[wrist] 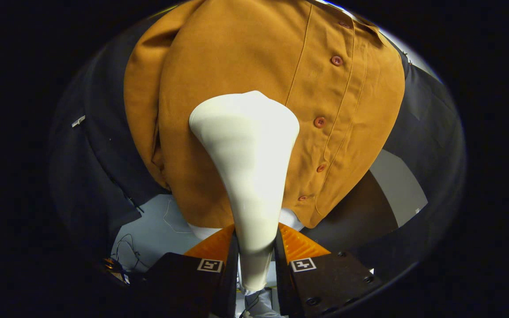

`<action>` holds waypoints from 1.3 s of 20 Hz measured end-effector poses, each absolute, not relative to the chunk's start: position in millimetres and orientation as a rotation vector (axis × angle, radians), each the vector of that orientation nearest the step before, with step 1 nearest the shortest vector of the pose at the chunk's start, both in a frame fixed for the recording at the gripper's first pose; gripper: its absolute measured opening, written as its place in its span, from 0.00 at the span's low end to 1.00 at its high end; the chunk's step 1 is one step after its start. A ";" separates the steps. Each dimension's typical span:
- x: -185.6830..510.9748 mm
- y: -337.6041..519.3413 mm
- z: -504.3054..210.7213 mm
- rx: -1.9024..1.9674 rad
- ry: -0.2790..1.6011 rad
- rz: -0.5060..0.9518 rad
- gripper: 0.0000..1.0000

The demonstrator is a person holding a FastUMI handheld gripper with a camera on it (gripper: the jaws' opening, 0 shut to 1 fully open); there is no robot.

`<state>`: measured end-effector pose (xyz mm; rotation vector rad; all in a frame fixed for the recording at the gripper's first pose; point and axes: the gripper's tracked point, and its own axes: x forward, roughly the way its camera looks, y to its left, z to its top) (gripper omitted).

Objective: Iron the clothes twice with a garment steamer, once on the left side and once on the right side.

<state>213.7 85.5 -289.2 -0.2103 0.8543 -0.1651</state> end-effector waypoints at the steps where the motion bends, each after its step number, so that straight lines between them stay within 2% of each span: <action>1: 210.1 85.7 -294.1 -0.210 0.866 -0.161 0.41; 15: 166.0 68.8 -329.4 -0.190 0.957 -0.147 0.41; 26: 173.3 30.1 -241.5 -0.110 0.778 -0.189 0.41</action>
